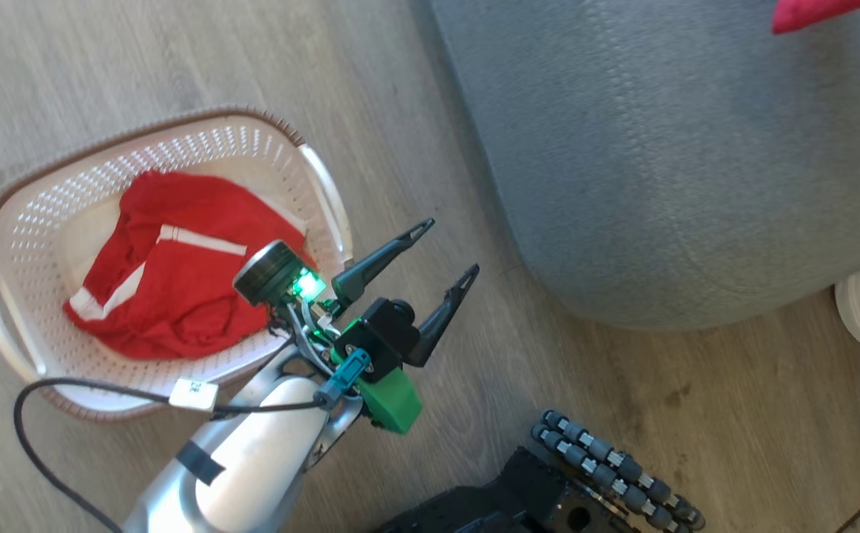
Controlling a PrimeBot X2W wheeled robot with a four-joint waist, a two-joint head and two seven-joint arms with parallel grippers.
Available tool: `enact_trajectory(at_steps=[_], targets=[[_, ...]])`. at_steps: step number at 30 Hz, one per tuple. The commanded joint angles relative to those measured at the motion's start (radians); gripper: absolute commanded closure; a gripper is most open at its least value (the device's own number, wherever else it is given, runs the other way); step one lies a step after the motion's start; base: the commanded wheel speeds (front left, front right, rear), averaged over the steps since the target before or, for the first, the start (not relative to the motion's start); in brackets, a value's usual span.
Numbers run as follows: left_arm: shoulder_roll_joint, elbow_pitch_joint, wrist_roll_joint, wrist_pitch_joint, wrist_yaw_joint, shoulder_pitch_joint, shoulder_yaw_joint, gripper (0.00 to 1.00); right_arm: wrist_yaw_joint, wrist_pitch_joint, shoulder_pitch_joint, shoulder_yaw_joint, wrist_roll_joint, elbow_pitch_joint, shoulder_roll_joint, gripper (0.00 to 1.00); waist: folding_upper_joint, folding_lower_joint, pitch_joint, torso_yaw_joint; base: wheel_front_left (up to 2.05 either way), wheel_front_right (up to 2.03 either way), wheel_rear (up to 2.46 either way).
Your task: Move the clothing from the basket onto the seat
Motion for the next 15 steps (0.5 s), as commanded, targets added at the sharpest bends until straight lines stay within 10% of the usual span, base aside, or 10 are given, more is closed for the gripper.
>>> enact_trajectory(at_steps=[1,15], targets=[[0.006,-0.033,0.008,-0.005,0.005,-0.008,0.013,0.00,0.000,-0.001,-0.007,-0.017,-0.014,0.000,-0.053,1.00,0.0000,-0.0001,0.023,0.022,0.00,0.00,0.00],[0.032,-0.063,0.003,-0.005,0.062,-0.039,0.030,0.00,0.000,-0.001,-0.085,0.151,-0.026,0.439,0.008,1.00,0.0000,-0.0001,0.085,0.053,0.00,0.00,0.00]])
